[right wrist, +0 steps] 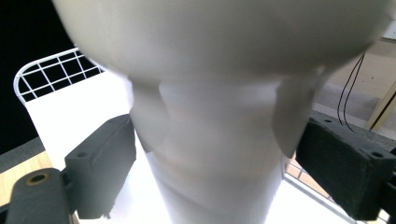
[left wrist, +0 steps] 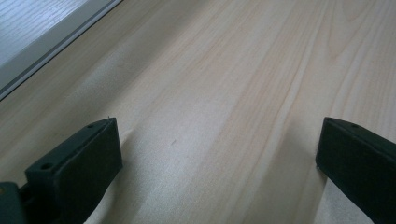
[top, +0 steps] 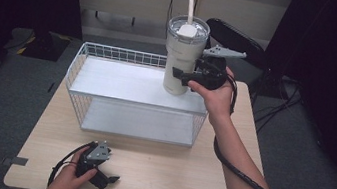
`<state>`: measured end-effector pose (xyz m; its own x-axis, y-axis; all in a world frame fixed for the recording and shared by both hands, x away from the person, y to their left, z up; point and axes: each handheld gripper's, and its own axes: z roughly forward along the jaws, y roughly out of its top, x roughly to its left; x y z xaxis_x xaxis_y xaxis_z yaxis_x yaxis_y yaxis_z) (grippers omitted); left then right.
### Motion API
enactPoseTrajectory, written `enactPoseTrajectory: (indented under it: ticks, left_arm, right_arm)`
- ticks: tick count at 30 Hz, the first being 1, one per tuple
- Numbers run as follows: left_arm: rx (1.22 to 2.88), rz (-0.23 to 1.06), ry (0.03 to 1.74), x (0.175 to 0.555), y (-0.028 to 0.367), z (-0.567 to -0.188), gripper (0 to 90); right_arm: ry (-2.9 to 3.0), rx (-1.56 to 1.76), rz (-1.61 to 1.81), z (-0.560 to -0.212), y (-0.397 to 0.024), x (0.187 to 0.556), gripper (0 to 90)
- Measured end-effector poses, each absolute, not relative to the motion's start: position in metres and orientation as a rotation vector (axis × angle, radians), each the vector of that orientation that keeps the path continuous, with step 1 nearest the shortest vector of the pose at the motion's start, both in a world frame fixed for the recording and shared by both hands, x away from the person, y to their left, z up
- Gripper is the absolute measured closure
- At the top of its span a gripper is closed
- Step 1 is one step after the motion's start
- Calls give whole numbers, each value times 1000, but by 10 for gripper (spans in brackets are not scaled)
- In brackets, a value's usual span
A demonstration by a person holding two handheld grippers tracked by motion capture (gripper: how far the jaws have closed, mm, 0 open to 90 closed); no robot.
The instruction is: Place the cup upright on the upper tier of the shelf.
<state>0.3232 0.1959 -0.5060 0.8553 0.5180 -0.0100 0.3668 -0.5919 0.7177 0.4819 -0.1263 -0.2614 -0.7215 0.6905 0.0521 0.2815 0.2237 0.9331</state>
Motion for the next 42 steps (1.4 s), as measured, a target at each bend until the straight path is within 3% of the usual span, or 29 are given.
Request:
enactPoseTrajectory:
  ticks: [42]
  left_arm:
    - [2263, 258, 640, 323, 196, -506, 0]
  right_arm:
    - [2243, 722, 1611, -267, -149, 405, 129]
